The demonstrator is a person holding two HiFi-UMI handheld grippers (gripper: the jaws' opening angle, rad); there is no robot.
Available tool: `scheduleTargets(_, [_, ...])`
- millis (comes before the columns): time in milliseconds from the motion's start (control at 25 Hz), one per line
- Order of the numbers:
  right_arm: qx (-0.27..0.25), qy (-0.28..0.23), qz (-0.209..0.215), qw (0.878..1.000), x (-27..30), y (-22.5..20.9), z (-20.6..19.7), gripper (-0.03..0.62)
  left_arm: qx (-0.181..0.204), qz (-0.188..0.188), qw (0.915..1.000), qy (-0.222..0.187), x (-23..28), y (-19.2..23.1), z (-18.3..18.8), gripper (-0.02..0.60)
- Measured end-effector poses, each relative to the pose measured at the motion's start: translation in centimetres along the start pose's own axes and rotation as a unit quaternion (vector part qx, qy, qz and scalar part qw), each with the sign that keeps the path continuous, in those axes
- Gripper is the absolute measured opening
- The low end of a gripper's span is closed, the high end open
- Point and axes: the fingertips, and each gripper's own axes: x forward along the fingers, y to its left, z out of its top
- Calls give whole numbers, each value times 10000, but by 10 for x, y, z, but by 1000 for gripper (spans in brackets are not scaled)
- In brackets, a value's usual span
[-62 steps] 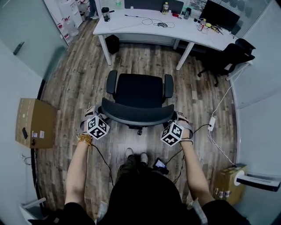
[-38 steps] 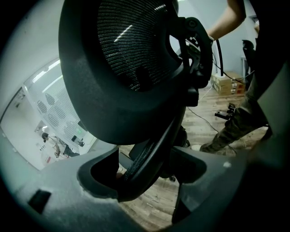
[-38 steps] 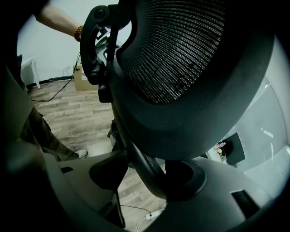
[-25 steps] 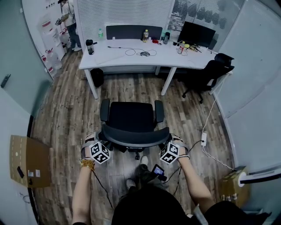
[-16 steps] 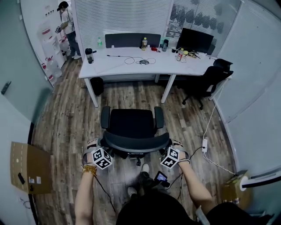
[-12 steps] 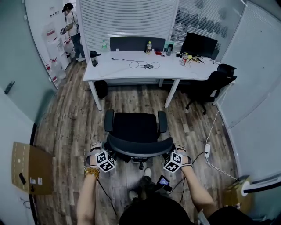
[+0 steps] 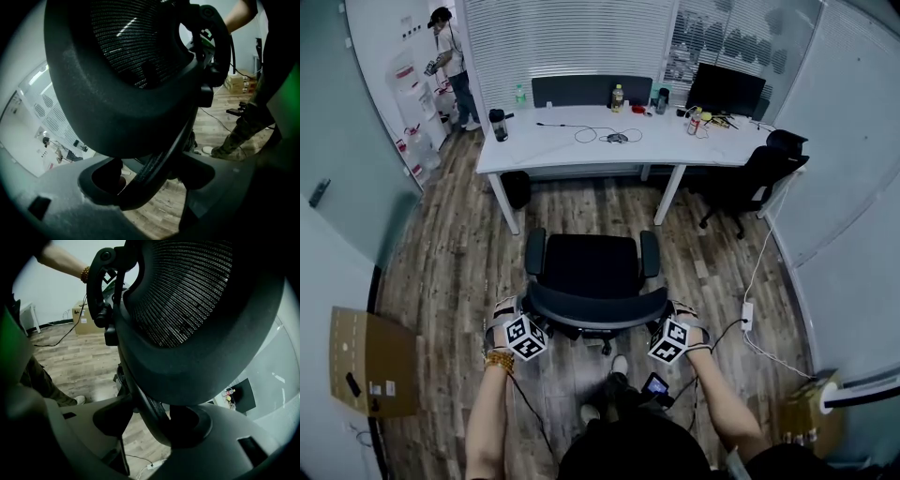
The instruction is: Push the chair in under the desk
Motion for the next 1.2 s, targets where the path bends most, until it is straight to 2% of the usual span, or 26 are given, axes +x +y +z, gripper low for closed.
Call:
scheduleTargets(400, [3, 61, 46, 10000, 16, -25, 1, 250, -12, 88, 9999, -124, 16, 17, 11, 368])
scheduleTargets(1200, [-70, -57, 32, 10000, 44, -71, 1, 252, 30, 259, 9996, -53, 50, 48, 30, 369])
